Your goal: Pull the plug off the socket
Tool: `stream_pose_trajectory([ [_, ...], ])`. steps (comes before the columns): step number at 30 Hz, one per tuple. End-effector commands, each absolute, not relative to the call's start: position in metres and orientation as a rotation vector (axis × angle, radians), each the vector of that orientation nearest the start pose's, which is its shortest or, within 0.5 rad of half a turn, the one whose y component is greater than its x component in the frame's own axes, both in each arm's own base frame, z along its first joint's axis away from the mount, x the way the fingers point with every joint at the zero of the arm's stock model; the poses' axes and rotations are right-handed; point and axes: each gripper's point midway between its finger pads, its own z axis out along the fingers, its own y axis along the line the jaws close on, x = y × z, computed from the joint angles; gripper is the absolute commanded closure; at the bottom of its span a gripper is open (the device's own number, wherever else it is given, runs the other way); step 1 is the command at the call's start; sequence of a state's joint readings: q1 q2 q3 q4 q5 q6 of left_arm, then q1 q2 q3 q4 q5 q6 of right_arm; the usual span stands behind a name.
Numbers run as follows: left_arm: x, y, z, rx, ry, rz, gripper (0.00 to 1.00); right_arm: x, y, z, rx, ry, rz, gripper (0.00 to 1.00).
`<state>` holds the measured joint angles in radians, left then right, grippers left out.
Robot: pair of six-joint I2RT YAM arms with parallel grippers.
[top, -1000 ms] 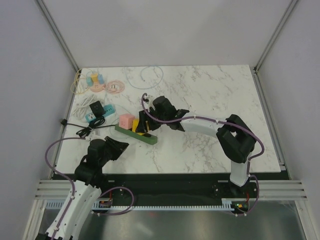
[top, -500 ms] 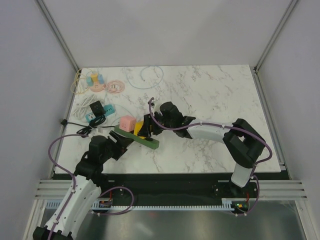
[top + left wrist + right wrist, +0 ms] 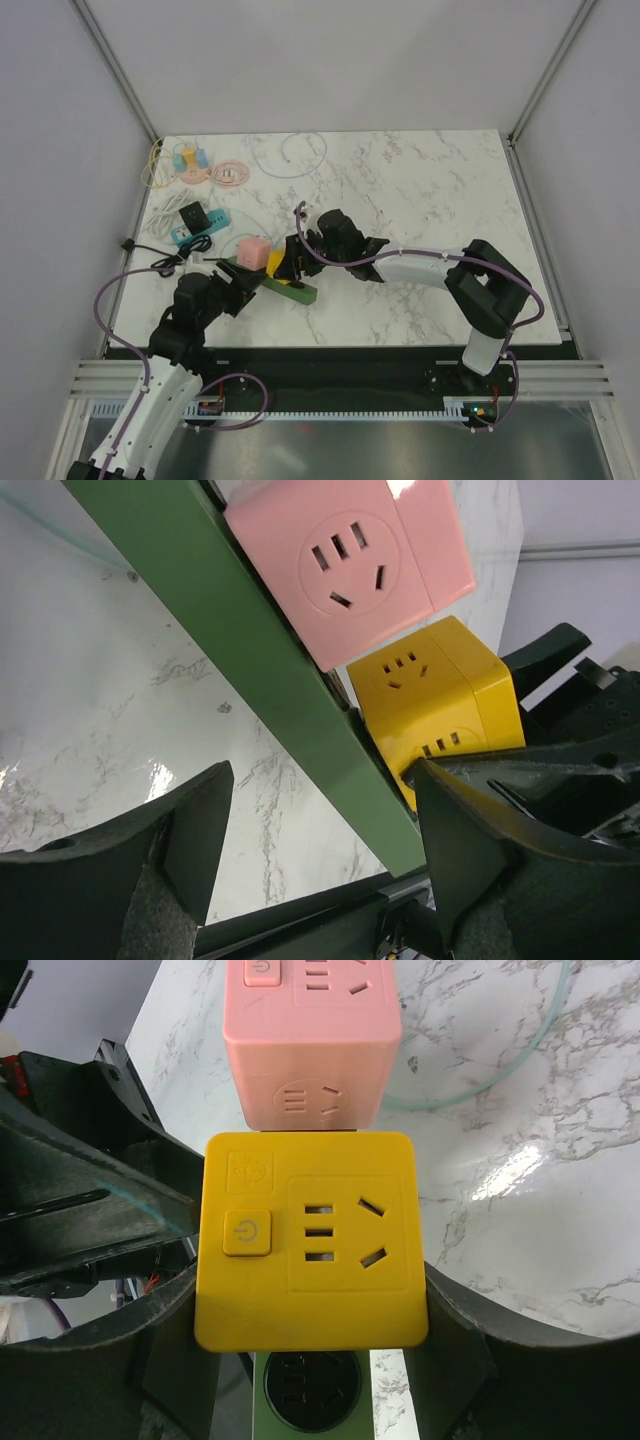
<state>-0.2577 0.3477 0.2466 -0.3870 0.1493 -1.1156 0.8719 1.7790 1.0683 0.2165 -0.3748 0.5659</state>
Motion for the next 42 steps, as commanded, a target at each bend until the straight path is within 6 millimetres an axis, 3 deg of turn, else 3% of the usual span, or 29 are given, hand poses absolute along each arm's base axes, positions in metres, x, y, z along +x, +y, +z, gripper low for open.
stream_pose_trajectory([
  [1, 0.211, -0.117, 0.111, -0.874, 2.023, -0.965, 0.2, 0.242, 0.432, 0.18, -0.597, 2.024, 1.313, 1.0],
  [10, 0.213, -0.11, 0.112, -0.924, 1.981, -0.942, 0.29, 0.227, 0.43, 0.186, -0.588, 2.002, 1.353, 1.0],
  [13, 0.213, -0.11, 0.106, -0.942, 1.994, -0.935, 0.38, 0.223, 0.431, 0.186, -0.587, 2.0, 1.369, 1.0],
  [17, 0.214, -0.109, 0.102, -0.948, 2.009, -0.918, 0.37, 0.221, 0.435, 0.186, -0.596, 1.999, 1.385, 1.0],
  [20, 0.215, -0.109, 0.101, -0.948, 2.008, -0.914, 0.29, 0.218, 0.437, 0.189, -0.599, 1.99, 1.397, 1.0],
  [24, 0.217, -0.109, 0.094, -0.962, 2.041, -0.894, 0.27, 0.216, 0.441, 0.193, -0.6, 1.973, 1.419, 1.0],
  [27, 0.217, -0.114, 0.086, -0.96, 2.075, -0.9, 0.35, 0.216, 0.445, 0.192, -0.594, 1.961, 1.435, 1.0],
  [29, 0.217, -0.114, 0.08, -0.961, 2.095, -0.892, 0.49, 0.213, 0.449, 0.191, -0.589, 1.954, 1.461, 1.0],
  [31, 0.218, -0.115, 0.077, -0.95, 2.113, -0.882, 0.7, 0.213, 0.455, 0.19, -0.592, 1.935, 1.475, 1.0],
  [33, 0.218, -0.114, 0.075, -0.923, 2.131, -0.859, 0.83, 0.212, 0.46, 0.19, -0.612, 1.915, 1.47, 1.0],
  [34, 0.217, -0.114, 0.071, -0.916, 2.153, -0.841, 0.98, 0.215, 0.46, 0.188, -0.614, 1.911, 1.45, 1.0],
  [36, 0.215, -0.112, 0.065, -0.911, 2.176, -0.811, 0.98, 0.231, 0.457, 0.185, -0.615, 1.9, 1.332, 1.0],
  [39, 0.21, -0.109, 0.055, -0.916, 2.189, -0.791, 0.98, 0.263, 0.44, 0.188, -0.544, 1.866, 0.993, 1.0],
  [42, 0.208, -0.104, 0.049, -0.884, 2.179, -0.759, 0.98, 0.275, 0.441, 0.204, -0.491, 1.892, 0.975, 1.0],
])
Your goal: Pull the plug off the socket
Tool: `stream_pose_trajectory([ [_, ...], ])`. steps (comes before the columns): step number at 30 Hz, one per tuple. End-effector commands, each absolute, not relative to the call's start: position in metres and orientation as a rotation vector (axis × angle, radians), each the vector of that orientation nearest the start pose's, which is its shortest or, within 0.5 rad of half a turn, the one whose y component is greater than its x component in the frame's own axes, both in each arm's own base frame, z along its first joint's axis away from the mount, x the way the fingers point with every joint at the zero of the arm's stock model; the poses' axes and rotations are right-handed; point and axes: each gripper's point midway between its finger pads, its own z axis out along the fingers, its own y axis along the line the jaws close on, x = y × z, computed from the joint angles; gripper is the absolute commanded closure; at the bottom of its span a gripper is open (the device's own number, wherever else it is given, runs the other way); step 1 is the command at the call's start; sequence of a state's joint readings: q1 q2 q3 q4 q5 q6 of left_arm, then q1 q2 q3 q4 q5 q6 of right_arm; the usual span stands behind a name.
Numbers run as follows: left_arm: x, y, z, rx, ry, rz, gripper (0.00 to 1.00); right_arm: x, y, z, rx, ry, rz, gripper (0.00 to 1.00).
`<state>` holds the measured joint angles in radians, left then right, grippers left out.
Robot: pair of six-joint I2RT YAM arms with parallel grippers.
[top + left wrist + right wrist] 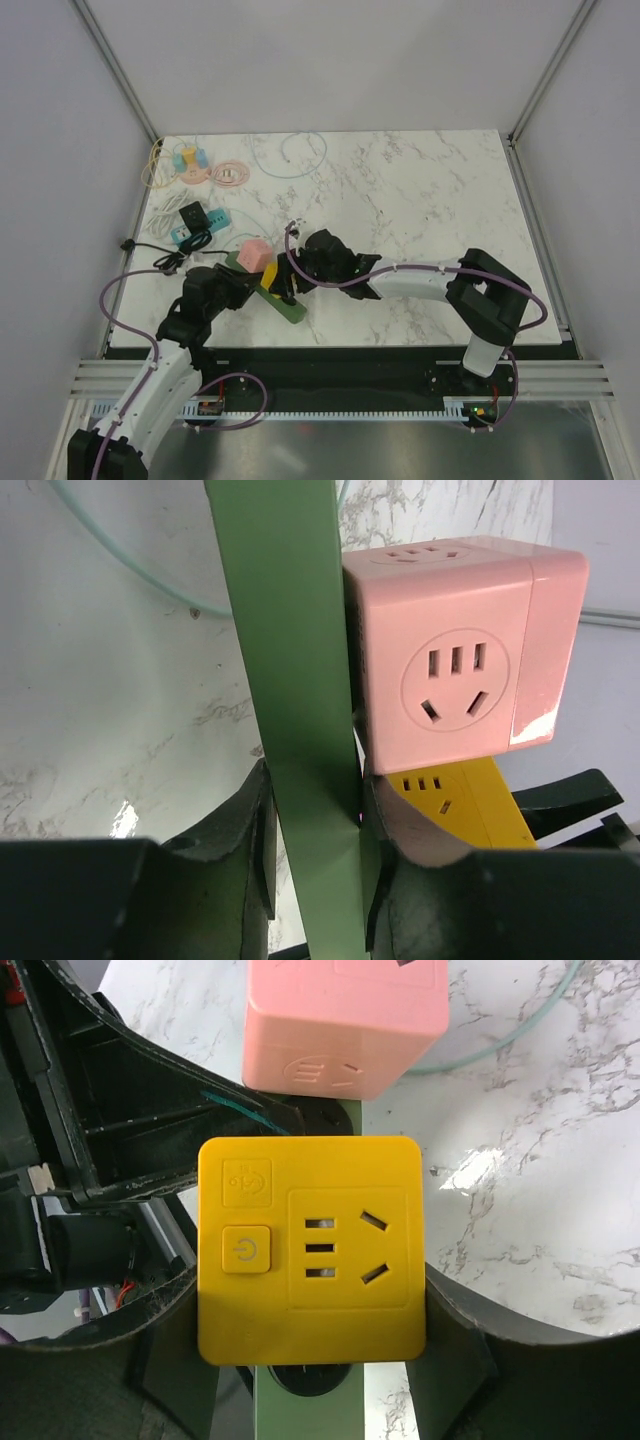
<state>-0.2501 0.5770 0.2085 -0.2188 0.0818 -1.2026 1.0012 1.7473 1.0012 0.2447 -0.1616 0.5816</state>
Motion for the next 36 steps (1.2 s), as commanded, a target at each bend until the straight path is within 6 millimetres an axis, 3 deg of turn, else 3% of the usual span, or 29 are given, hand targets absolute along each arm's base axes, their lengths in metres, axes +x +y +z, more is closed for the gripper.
stream_pose_trajectory([
  [1, 0.207, -0.102, 0.048, -0.878, 2.176, -0.748, 0.98, 0.277, 0.446, 0.198, -0.495, 1.928, 0.976, 1.0],
  [3, 0.206, -0.1, 0.045, -0.862, 2.174, -0.732, 0.98, 0.274, 0.458, 0.206, -0.517, 1.978, 1.109, 1.0],
  [4, 0.205, -0.099, 0.044, -0.862, 2.176, -0.728, 0.98, 0.272, 0.464, 0.198, -0.466, 2.044, 1.22, 1.0],
  [8, 0.204, -0.098, 0.042, -0.841, 2.191, -0.709, 0.98, 0.294, 0.452, 0.215, -0.372, 2.015, 1.301, 1.0],
  [12, 0.204, -0.095, 0.044, -0.816, 2.172, -0.696, 0.98, 0.296, 0.45, 0.219, -0.353, 2.023, 1.444, 1.0],
  [17, 0.204, -0.095, 0.046, -0.828, 2.158, -0.707, 0.98, 0.299, 0.439, 0.205, -0.404, 2.028, 1.28, 1.0],
  [20, 0.204, -0.099, 0.049, -0.816, 2.159, -0.732, 0.98, 0.3, 0.421, 0.187, -0.455, 2.069, 1.062, 1.0],
  [21, 0.204, -0.102, 0.051, -0.805, 2.156, -0.753, 0.98, 0.298, 0.407, 0.166, -0.456, 2.117, 0.985, 1.0],
  [22, 0.204, -0.103, 0.053, -0.798, 2.15, -0.767, 0.98, 0.3, 0.394, 0.169, -0.431, 2.109, 0.943, 1.0],
  [24, 0.205, -0.107, 0.059, -0.778, 2.123, -0.809, 0.98, 0.316, 0.35, 0.139, -0.334, 2.168, 0.73, 1.0],
  [26, 0.208, -0.112, 0.066, -0.759, 2.081, -0.864, 0.98, 0.33, 0.315, 0.13, -0.282, 2.18, 0.609, 1.0],
  [27, 0.208, -0.116, 0.068, -0.747, 2.079, -0.893, 0.98, 0.331, 0.289, 0.11, -0.251, 2.237, 0.484, 1.0],
  [32, 0.206, -0.125, 0.068, -0.72, 2.075, -0.967, 0.98, 0.349, 0.202, 0.09, -0.175, 2.262, 0.177, 1.0],
  [36, 0.204, -0.13, 0.066, -0.716, 2.076, -1.01, 0.98, 0.354, 0.154, 0.08, -0.127, 2.292, 0.033, 0.94],
])
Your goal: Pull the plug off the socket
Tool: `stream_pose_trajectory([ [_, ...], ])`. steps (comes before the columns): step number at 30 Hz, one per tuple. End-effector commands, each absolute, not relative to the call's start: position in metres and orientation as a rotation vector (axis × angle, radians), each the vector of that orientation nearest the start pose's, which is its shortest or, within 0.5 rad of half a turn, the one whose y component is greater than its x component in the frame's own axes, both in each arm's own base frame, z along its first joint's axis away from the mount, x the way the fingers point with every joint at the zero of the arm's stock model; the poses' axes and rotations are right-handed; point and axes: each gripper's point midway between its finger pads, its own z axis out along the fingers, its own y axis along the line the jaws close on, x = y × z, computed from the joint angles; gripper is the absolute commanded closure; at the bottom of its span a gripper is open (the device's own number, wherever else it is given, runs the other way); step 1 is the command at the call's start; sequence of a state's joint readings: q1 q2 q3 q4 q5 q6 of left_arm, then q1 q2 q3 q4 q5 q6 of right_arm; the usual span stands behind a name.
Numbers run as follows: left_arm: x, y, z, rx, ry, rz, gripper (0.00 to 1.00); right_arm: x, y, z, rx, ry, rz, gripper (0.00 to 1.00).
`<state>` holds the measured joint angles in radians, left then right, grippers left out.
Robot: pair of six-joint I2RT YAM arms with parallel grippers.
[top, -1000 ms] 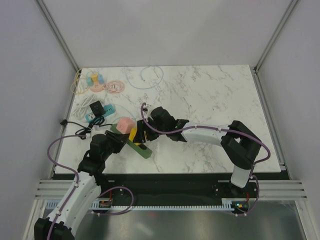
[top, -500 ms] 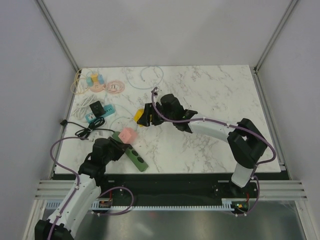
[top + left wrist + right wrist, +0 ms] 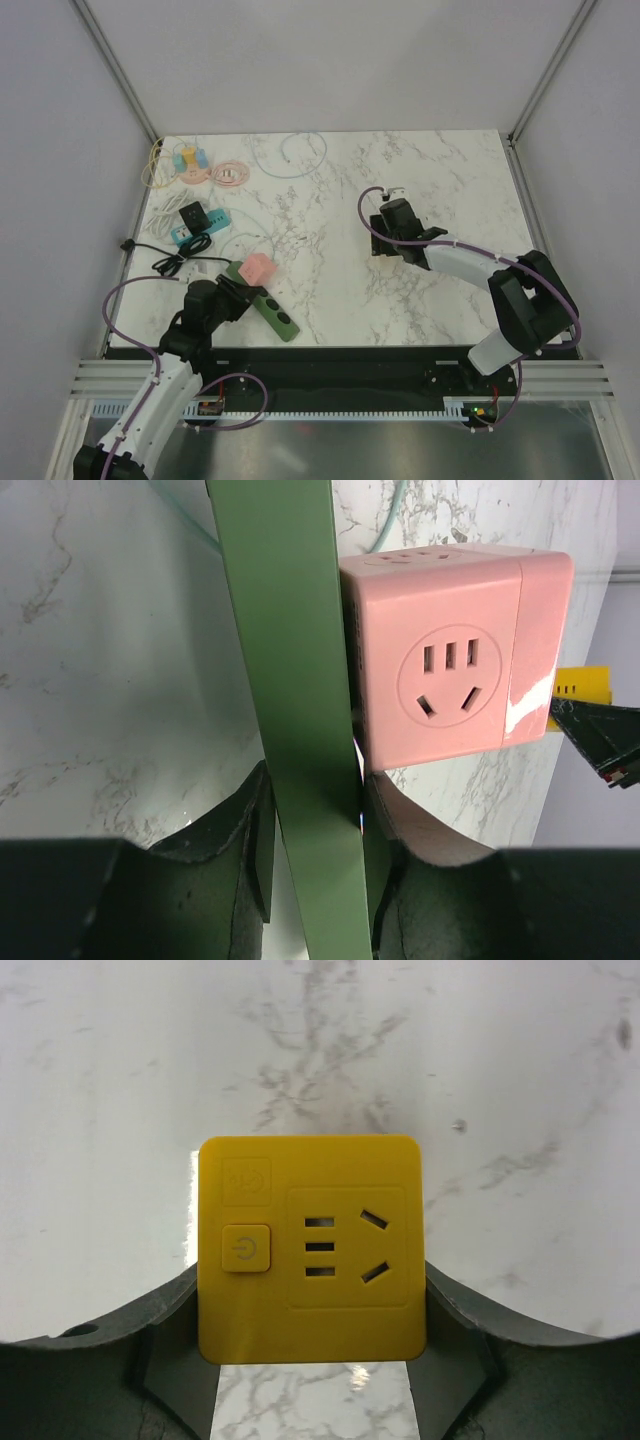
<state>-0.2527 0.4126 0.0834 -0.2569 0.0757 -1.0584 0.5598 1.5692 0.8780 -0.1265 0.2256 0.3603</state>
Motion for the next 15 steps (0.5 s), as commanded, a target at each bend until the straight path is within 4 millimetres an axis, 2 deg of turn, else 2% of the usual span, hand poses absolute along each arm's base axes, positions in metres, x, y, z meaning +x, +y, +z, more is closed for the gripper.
stream_pose_trajectory([
  [1, 0.204, -0.131, 0.067, -0.713, 2.075, -1.017, 0.98, 0.355, 0.149, 0.081, -0.123, 2.29, 0.02, 0.92],
  [4, 0.203, -0.133, 0.068, -0.703, 2.076, -1.03, 0.98, 0.359, 0.139, 0.08, -0.106, 2.296, 0.026, 0.86],
  [7, 0.203, -0.134, 0.07, -0.688, 2.075, -1.036, 0.98, 0.362, 0.136, 0.076, -0.096, 2.307, 0.048, 0.72],
  [9, 0.203, -0.135, 0.072, -0.683, 2.076, -1.044, 0.98, 0.363, 0.135, 0.074, -0.096, 2.314, 0.059, 0.57],
  [10, 0.202, -0.136, 0.072, -0.679, 2.078, -1.047, 0.98, 0.363, 0.135, 0.074, -0.098, 2.315, 0.06, 0.55],
  [12, 0.202, -0.137, 0.074, -0.666, 2.079, -1.056, 0.98, 0.364, 0.134, 0.076, -0.099, 2.311, 0.065, 0.41],
  [14, 0.201, -0.138, 0.074, -0.659, 2.083, -1.06, 0.98, 0.365, 0.133, 0.08, -0.112, 2.308, 0.058, 0.34],
  [15, 0.201, -0.139, 0.074, -0.655, 2.087, -1.064, 0.98, 0.366, 0.133, 0.084, -0.108, 2.304, 0.059, 0.26],
])
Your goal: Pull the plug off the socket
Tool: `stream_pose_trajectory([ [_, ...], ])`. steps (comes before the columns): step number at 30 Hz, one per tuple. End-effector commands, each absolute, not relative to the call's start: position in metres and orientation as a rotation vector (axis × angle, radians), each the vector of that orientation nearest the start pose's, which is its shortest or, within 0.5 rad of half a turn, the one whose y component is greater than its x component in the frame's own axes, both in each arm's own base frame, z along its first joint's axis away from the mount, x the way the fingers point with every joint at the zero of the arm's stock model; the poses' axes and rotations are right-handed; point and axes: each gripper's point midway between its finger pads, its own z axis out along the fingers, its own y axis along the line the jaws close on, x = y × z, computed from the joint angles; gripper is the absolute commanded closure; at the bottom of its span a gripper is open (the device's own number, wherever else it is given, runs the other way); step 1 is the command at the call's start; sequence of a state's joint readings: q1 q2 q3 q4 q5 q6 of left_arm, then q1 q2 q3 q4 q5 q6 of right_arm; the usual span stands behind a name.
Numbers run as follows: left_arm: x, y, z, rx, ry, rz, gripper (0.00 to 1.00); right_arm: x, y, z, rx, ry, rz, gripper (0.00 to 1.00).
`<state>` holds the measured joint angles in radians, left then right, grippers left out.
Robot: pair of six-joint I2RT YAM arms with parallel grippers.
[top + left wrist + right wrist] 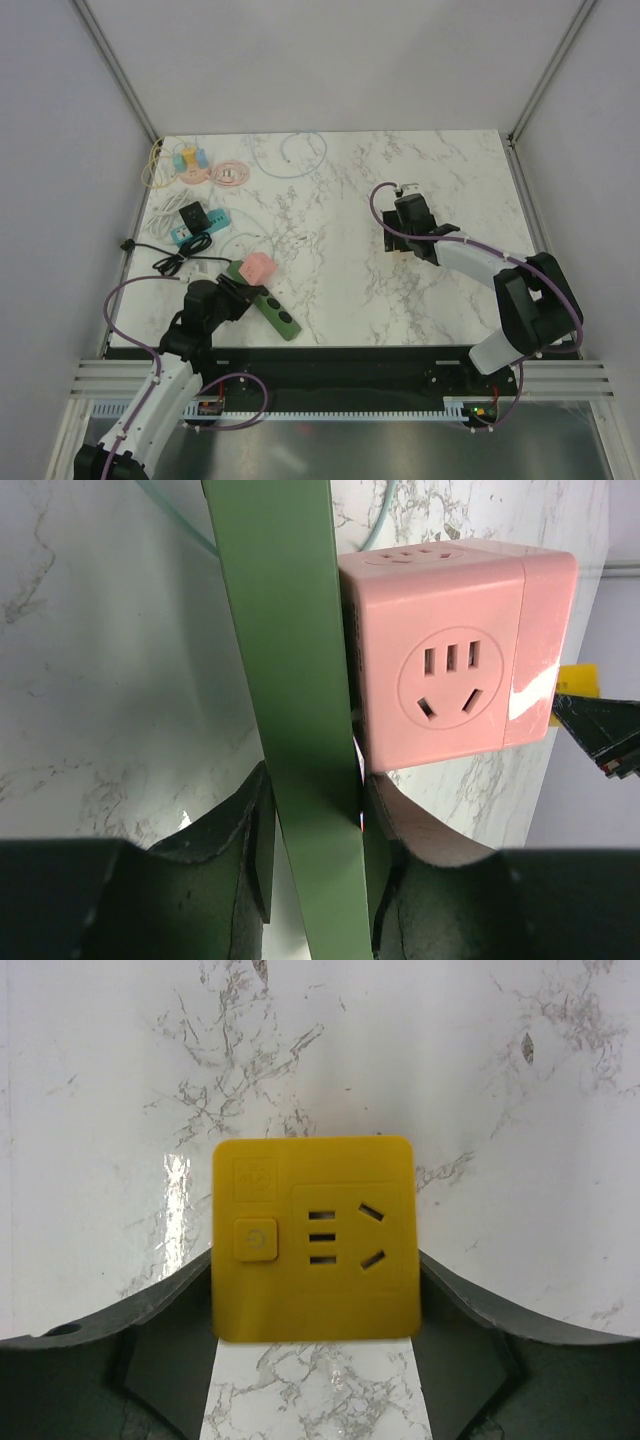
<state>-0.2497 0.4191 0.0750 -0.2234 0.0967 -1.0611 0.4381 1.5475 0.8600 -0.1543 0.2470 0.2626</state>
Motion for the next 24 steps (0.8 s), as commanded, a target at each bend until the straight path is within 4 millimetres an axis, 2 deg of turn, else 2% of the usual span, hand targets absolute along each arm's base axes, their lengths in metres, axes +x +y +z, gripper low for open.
stream_pose_trajectory([
  [1, 0.2, -0.139, 0.073, -0.653, 2.088, -1.067, 0.98, 0.366, 0.132, 0.085, -0.11, 2.304, 0.052, 0.23],
  [3, 0.199, -0.14, 0.073, -0.649, 2.094, -1.077, 0.98, 0.365, 0.133, 0.092, -0.114, 2.305, 0.056, 0.11],
  [4, 0.198, -0.141, 0.072, -0.649, 2.098, -1.079, 0.98, 0.364, 0.134, 0.098, -0.111, 2.296, 0.072, 0.1],
  [5, 0.198, -0.141, 0.072, -0.648, 2.101, -1.081, 0.98, 0.363, 0.134, 0.101, -0.111, 2.292, 0.075, 0.04],
  [9, 0.196, -0.145, 0.075, -0.639, 2.108, -1.109, 0.98, 0.357, 0.138, 0.117, -0.098, 2.285, 0.124, 0.02],
  [13, 0.192, -0.148, 0.077, -0.616, 2.129, -1.128, 0.98, 0.345, 0.167, 0.142, -0.025, 2.233, 0.268, 0.02],
  [17, 0.186, -0.151, 0.074, -0.614, 2.157, -1.148, 0.98, 0.322, 0.248, 0.161, -0.167, 2.187, 0.618, 0.02],
  [18, 0.184, -0.152, 0.073, -0.609, 2.167, -1.16, 0.98, 0.303, 0.278, 0.162, -0.241, 2.206, 0.842, 0.02],
  [20, 0.183, -0.153, 0.073, -0.599, 2.176, -1.161, 0.98, 0.297, 0.304, 0.168, -0.302, 2.145, 0.994, 0.02],
  [21, 0.182, -0.153, 0.073, -0.597, 2.178, -1.161, 0.98, 0.293, 0.314, 0.158, -0.34, 2.168, 1.023, 0.02],
  [22, 0.181, -0.153, 0.073, -0.596, 2.18, -1.157, 0.98, 0.29, 0.322, 0.157, -0.412, 2.154, 1.02, 0.02],
  [23, 0.18, -0.152, 0.072, -0.603, 2.186, -1.156, 0.98, 0.283, 0.338, 0.162, -0.486, 2.128, 1.037, 0.02],
  [24, 0.179, -0.153, 0.074, -0.598, 2.173, -1.169, 0.98, 0.28, 0.347, 0.157, -0.516, 2.125, 1.039, 0.02],
])
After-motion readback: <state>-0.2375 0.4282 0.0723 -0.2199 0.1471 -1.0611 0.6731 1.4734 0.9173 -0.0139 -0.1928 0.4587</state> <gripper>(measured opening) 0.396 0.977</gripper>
